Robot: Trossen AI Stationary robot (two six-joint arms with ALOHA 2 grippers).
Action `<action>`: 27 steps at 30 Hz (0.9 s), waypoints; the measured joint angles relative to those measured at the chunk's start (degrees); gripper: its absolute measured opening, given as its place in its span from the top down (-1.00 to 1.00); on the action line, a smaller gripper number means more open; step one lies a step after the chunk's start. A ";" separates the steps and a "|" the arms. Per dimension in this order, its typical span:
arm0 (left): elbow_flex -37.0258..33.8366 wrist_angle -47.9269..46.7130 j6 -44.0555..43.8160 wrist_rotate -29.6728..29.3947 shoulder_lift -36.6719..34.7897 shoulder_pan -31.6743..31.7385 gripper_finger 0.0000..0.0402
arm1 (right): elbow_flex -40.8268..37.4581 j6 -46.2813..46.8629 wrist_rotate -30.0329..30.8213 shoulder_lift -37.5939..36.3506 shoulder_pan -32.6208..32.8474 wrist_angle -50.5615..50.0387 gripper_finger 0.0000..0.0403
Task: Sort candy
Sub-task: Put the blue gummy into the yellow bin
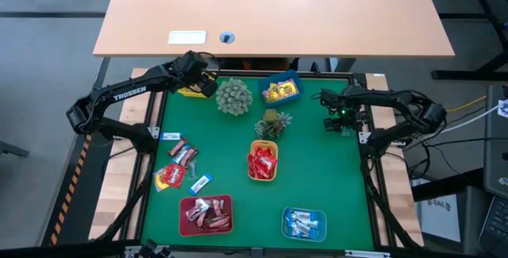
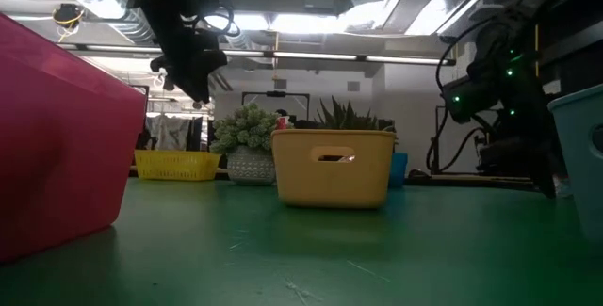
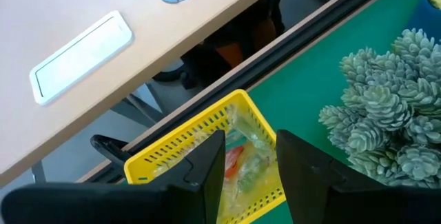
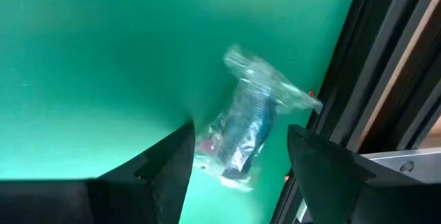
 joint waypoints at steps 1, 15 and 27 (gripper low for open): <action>0.00 0.04 0.00 0.00 0.00 0.00 0.42 | -0.45 0.02 -0.26 -0.07 0.00 0.22 -0.17; 0.00 0.07 0.00 0.00 0.00 0.00 0.42 | -0.93 -2.92 -0.67 0.04 0.02 1.91 0.21; 0.00 0.06 0.00 0.00 0.00 0.00 0.42 | -0.12 -5.96 -4.77 0.12 0.10 2.78 0.60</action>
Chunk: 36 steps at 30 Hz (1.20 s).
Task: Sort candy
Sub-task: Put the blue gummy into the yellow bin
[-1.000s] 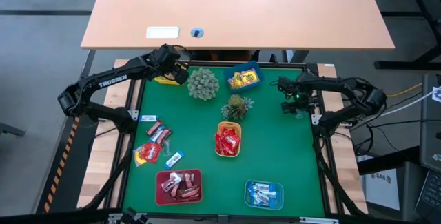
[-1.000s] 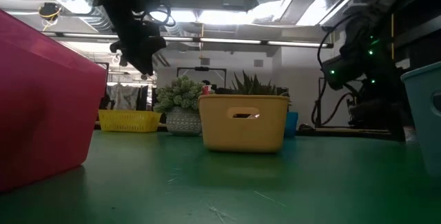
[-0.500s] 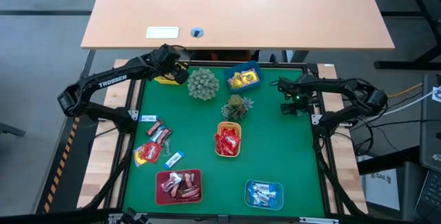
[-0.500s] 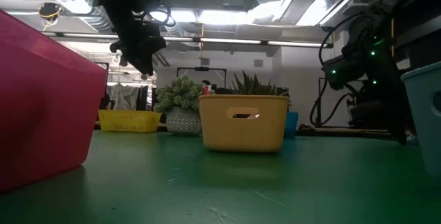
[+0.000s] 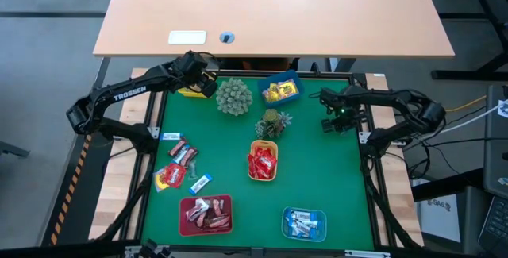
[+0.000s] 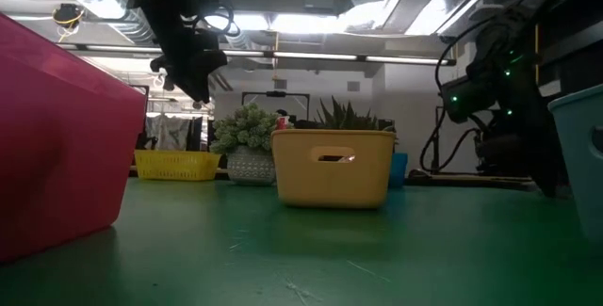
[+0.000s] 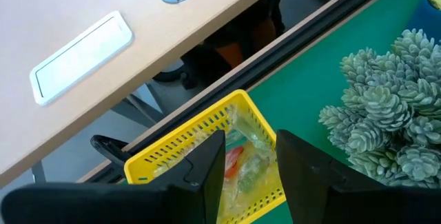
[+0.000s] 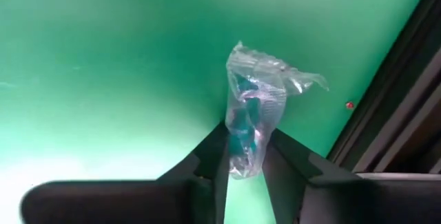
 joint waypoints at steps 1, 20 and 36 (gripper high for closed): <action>0.00 0.00 0.00 0.00 0.02 0.00 0.42 | 0.29 -0.94 -0.30 0.04 0.00 -0.04 0.62; 0.00 2.12 5.31 9.47 0.02 -4.06 0.42 | 11.24 -13.87 -21.03 0.11 0.09 0.22 0.66; 0.00 10.62 14.12 22.51 0.02 -18.53 0.42 | 17.82 -17.44 -30.23 0.02 1.08 1.25 0.66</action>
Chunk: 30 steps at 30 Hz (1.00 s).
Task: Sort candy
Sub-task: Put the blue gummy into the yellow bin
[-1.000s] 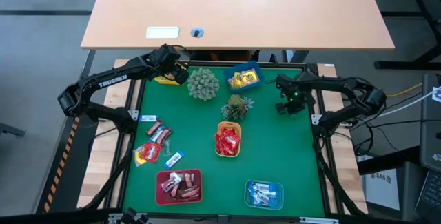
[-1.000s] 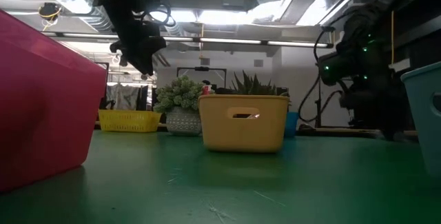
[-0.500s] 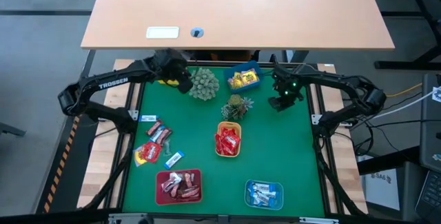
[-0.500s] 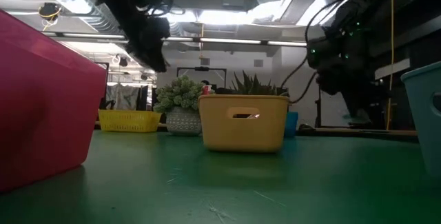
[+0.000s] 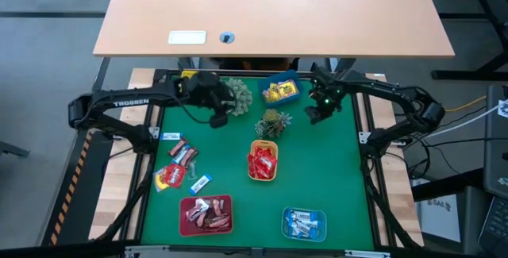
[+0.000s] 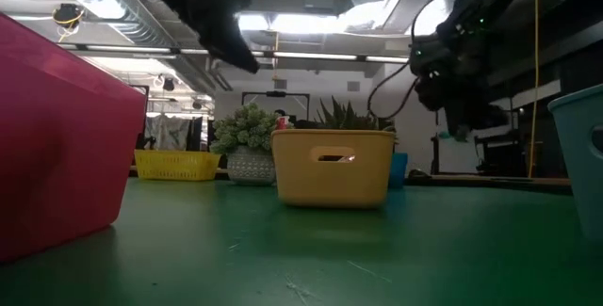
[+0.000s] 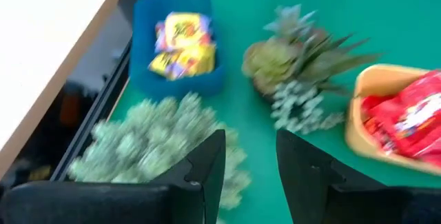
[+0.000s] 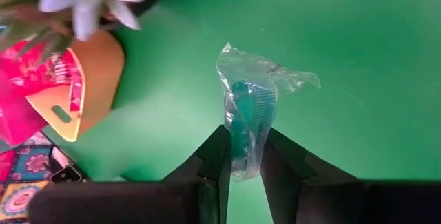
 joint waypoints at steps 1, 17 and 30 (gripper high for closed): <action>0.00 0.92 -0.02 0.02 0.00 -0.81 0.42 | 0.28 0.04 -0.13 0.00 0.69 0.63 0.66; 0.02 7.85 -0.28 0.00 0.00 -11.53 0.42 | 4.74 6.01 -3.78 -0.04 22.40 18.23 0.66; 0.02 15.36 0.00 0.02 0.02 -20.66 0.42 | 6.56 5.51 -3.28 -0.09 32.10 41.34 0.66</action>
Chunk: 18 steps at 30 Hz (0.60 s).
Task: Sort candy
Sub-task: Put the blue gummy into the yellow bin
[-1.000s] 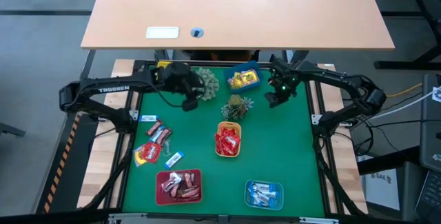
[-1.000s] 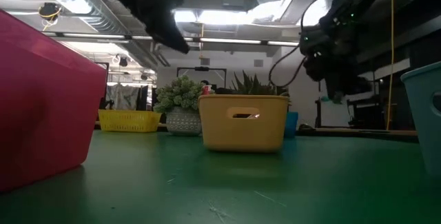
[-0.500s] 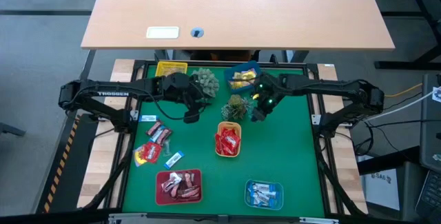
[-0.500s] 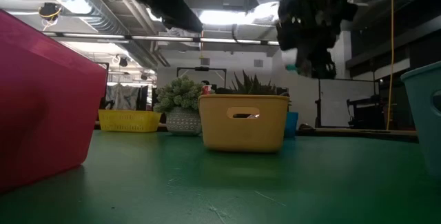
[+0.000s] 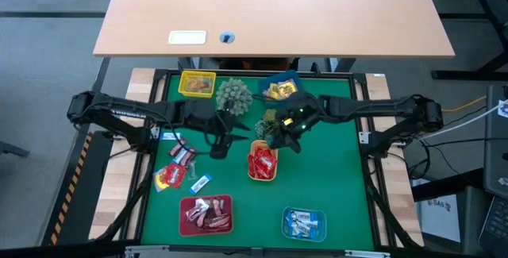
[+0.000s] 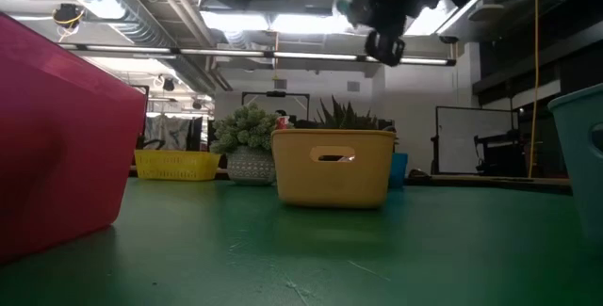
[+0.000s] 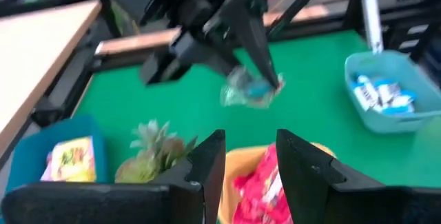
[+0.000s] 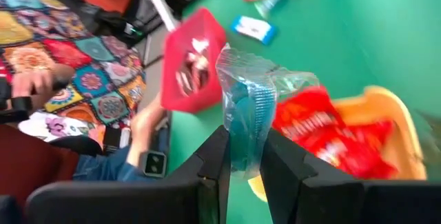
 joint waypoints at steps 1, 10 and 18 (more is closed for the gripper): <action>0.00 1.20 0.00 -0.01 0.00 -0.39 0.42 | 0.00 0.00 0.01 0.00 0.38 1.44 0.66; 0.07 13.97 -0.44 -0.11 3.41 -2.75 0.42 | 0.00 -0.04 6.98 0.00 2.33 7.14 0.66; 0.07 20.05 -0.24 -5.30 8.60 -3.00 0.42 | 0.00 -0.04 7.04 0.00 2.13 7.06 0.66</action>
